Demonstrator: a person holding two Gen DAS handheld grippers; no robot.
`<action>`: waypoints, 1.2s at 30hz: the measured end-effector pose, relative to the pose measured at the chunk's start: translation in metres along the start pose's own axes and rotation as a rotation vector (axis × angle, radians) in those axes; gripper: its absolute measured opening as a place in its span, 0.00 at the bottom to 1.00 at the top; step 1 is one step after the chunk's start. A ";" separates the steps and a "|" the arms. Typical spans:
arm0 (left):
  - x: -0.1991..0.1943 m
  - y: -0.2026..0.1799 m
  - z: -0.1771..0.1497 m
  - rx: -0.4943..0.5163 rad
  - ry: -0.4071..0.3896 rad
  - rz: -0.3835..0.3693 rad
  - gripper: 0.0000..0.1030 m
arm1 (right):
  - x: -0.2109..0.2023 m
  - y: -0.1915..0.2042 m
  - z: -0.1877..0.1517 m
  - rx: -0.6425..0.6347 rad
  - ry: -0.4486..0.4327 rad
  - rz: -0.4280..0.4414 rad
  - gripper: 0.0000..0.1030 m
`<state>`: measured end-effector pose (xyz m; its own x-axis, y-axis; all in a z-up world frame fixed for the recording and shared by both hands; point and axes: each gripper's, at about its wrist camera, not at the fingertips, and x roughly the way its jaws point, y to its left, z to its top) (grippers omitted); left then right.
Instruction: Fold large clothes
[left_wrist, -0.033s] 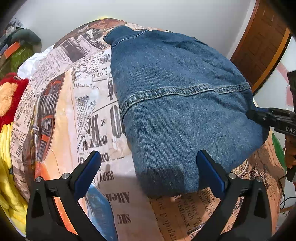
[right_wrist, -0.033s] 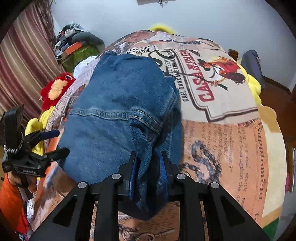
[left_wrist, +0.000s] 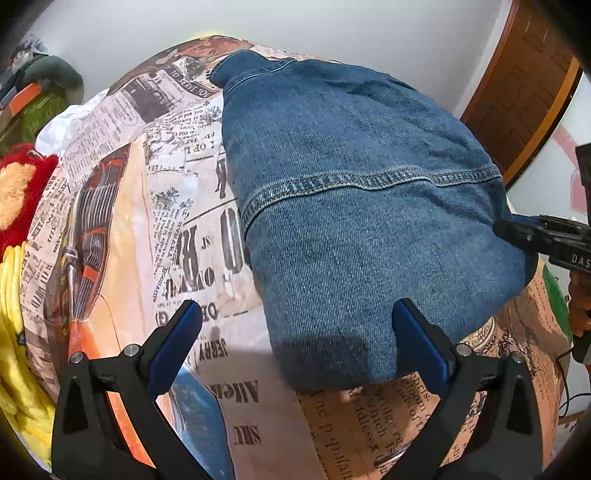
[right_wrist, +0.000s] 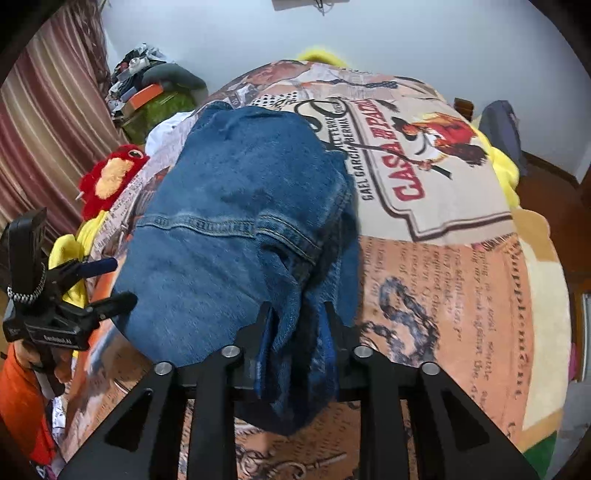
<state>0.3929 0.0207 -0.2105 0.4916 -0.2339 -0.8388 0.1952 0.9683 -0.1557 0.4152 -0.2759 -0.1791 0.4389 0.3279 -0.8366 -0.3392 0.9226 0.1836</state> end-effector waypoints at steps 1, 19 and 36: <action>-0.001 0.000 -0.001 -0.002 -0.001 0.003 1.00 | -0.002 -0.001 -0.003 -0.007 -0.004 -0.043 0.49; -0.042 0.007 0.013 0.032 -0.086 0.164 1.00 | -0.046 -0.012 0.018 0.038 -0.021 -0.017 0.82; 0.056 0.064 0.083 -0.263 0.114 -0.192 1.00 | 0.080 -0.059 0.082 0.298 0.237 0.292 0.91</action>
<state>0.5040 0.0624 -0.2242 0.3666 -0.4169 -0.8318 0.0425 0.9006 -0.4327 0.5384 -0.2875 -0.2150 0.1471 0.5584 -0.8164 -0.1519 0.8284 0.5392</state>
